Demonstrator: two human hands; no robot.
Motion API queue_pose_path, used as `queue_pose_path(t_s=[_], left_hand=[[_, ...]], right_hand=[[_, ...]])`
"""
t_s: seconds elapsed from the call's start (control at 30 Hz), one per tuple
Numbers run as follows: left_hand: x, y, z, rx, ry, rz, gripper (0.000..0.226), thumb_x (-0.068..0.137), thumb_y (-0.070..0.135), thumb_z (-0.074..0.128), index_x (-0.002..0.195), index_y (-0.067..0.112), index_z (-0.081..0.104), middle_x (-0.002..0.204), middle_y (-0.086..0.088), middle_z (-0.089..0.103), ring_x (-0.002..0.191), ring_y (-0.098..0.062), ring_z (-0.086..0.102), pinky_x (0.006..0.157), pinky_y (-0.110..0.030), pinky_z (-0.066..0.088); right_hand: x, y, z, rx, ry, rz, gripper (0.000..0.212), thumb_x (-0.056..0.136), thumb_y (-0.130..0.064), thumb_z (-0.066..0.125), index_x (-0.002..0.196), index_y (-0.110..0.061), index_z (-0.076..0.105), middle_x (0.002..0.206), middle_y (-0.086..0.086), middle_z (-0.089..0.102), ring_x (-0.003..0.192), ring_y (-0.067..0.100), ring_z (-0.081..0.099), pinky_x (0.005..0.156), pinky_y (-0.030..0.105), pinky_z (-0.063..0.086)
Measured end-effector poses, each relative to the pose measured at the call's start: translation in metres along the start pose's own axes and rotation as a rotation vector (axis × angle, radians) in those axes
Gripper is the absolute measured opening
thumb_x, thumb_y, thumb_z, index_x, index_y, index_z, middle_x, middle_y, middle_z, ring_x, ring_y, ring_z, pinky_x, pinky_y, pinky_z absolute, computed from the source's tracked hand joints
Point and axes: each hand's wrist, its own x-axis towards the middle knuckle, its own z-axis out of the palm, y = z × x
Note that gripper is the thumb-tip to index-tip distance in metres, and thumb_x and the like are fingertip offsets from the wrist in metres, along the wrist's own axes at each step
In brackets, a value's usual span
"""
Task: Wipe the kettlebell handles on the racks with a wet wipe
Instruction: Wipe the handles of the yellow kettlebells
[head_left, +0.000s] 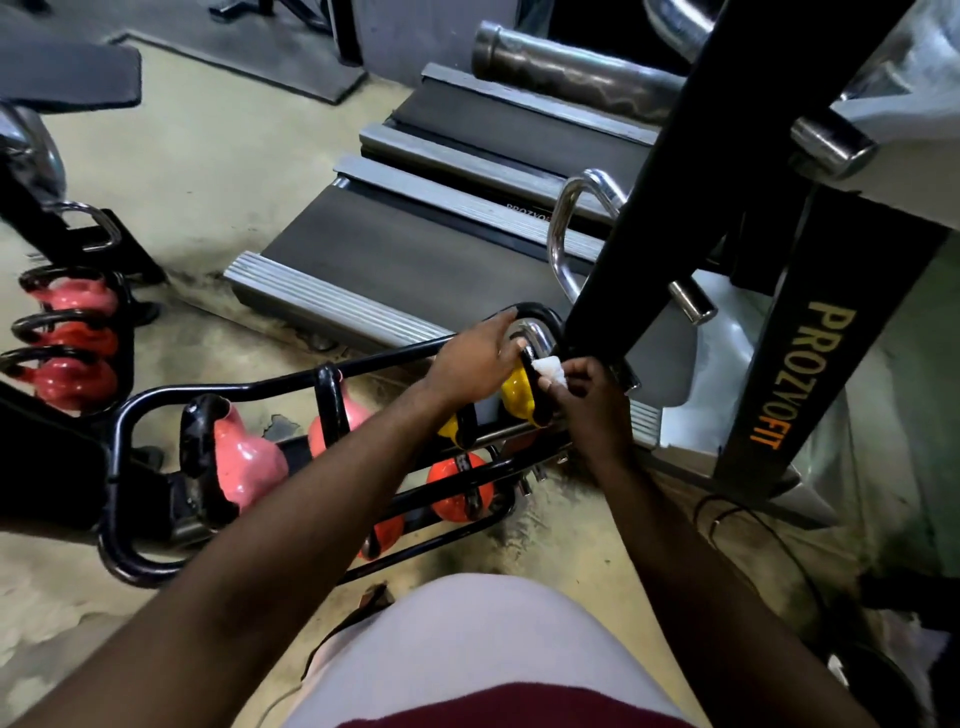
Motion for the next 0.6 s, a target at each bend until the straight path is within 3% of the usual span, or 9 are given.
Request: queue_pose_path(t_s=[0.07,0.17,0.23,0.3,0.37,0.47,0.6], left_hand=[[-0.016,-0.002,0.011,0.100,0.171,0.083,0.042,0.090,0.028,0.049,0.128,0.016,0.061,0.125,-0.008,0.066,0.113,-0.029,0.062,0.095,-0.037,0.048],[-0.035,-0.008,0.025,0.271,0.237,0.382,0.035,0.080,0.031,0.050,0.103,0.016,0.071,0.100,-0.007,0.069,0.086,-0.031,0.065,0.077,-0.041,0.051],[-0.045,-0.011,0.039,0.358,0.190,0.543,0.033,0.083,0.033,0.052,0.103,0.015,0.071,0.107,-0.007,0.069,0.089,-0.029,0.064,0.080,-0.040,0.049],[-0.048,-0.016,0.055,0.429,0.152,0.633,0.028,0.085,0.031,0.059,0.107,0.017,0.070,0.120,-0.010,0.067,0.102,-0.030,0.062,0.090,-0.042,0.048],[-0.046,-0.019,0.063,0.516,0.119,0.617,0.030,0.084,0.031,0.068,0.111,0.019,0.069,0.131,-0.012,0.061,0.116,-0.033,0.057,0.099,-0.044,0.046],[-0.044,-0.019,0.061,0.570,0.093,0.570,0.029,0.081,0.031,0.073,0.107,0.018,0.071,0.131,-0.014,0.060,0.124,-0.036,0.053,0.101,-0.049,0.046],[-0.044,-0.016,0.055,0.604,0.104,0.577,0.032,0.079,0.036,0.062,0.105,0.022,0.074,0.124,-0.010,0.064,0.125,-0.036,0.054,0.105,-0.048,0.043]], right_hand=[[0.011,-0.004,0.002,0.055,-0.016,-0.003,0.022,0.080,-0.032,0.076,0.097,-0.028,0.062,0.096,-0.006,0.071,0.092,0.011,0.068,0.079,0.033,0.054],[0.029,-0.012,0.014,0.161,-0.080,0.046,0.018,0.083,-0.029,0.073,0.095,-0.024,0.061,0.097,0.004,0.071,0.092,0.021,0.068,0.084,0.037,0.053],[0.033,-0.014,0.016,0.217,-0.131,0.106,0.011,0.091,-0.024,0.069,0.095,-0.017,0.061,0.094,0.009,0.069,0.088,0.022,0.064,0.081,0.036,0.052],[0.031,-0.009,0.013,0.172,-0.146,0.146,0.015,0.095,-0.032,0.062,0.089,-0.018,0.064,0.088,0.008,0.068,0.083,0.022,0.063,0.077,0.038,0.053],[0.024,-0.001,0.010,0.087,-0.134,0.105,0.019,0.096,-0.032,0.058,0.090,-0.017,0.067,0.087,0.005,0.070,0.082,0.023,0.065,0.075,0.037,0.052],[0.023,-0.007,0.010,-0.041,-0.107,-0.025,0.007,0.092,-0.021,0.063,0.091,-0.015,0.065,0.088,0.004,0.071,0.083,0.023,0.066,0.079,0.039,0.053],[0.054,-0.044,0.023,-0.257,-0.118,-0.121,0.011,0.088,-0.023,0.065,0.096,-0.015,0.064,0.096,0.010,0.071,0.089,0.027,0.066,0.077,0.034,0.051]])
